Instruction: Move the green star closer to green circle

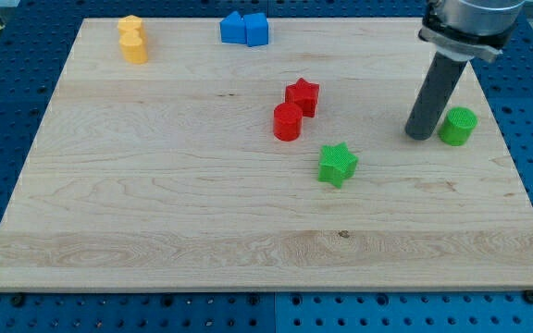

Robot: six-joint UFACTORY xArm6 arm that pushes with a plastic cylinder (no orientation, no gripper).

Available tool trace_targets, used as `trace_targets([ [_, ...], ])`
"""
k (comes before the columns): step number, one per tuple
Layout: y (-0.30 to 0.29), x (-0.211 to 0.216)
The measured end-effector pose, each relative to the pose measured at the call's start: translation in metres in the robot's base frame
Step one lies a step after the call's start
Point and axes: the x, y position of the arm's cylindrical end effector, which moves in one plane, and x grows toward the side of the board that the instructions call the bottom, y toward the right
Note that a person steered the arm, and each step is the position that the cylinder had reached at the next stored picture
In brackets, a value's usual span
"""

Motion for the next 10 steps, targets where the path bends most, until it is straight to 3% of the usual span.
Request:
trace_targets([
  [2,-0.015,0.098],
  [3,-0.093,0.109],
  [4,-0.177,0.094],
  [5,-0.226,0.05],
  [6,-0.21,0.035],
  [10,-0.115,0.055],
])
